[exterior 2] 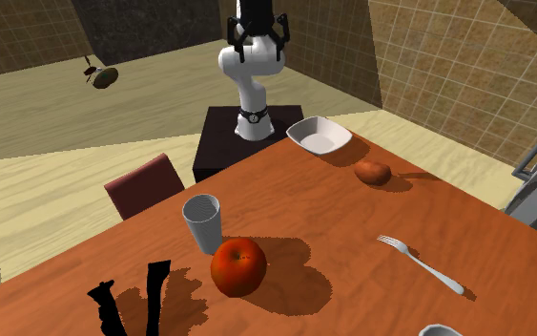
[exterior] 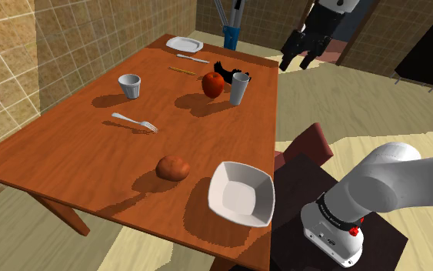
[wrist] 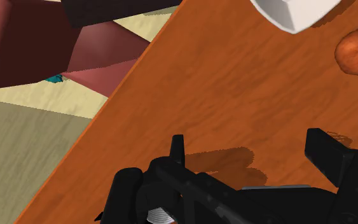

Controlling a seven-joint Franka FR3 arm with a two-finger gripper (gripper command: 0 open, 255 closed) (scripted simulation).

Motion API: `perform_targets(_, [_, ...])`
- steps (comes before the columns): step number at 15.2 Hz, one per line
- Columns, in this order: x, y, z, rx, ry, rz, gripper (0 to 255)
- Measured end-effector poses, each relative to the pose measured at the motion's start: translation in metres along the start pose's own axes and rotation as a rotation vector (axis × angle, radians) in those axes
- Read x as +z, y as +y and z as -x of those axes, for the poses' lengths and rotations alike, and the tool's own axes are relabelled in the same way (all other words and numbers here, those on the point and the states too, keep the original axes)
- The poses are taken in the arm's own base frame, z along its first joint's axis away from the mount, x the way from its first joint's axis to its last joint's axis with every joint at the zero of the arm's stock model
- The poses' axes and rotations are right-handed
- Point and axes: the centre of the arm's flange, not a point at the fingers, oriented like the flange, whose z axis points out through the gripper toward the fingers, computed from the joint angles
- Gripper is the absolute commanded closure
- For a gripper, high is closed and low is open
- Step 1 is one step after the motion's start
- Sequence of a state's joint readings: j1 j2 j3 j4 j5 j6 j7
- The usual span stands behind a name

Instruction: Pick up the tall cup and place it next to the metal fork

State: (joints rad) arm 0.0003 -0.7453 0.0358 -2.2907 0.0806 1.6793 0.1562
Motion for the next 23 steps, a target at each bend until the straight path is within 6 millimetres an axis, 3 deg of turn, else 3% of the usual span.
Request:
perform_targets(3, [0.006,0.007,-0.01,-0.008,-0.005,-0.001,0])
perform_targets(5, [0.018,0.018,-0.028,-0.019,-0.012,-0.003,0])
perform_targets(10, [0.05,0.052,-0.081,-0.051,-0.03,-0.007,0])
perform_targets(23, [0.144,0.113,-0.219,-0.137,-0.078,-0.017,0])
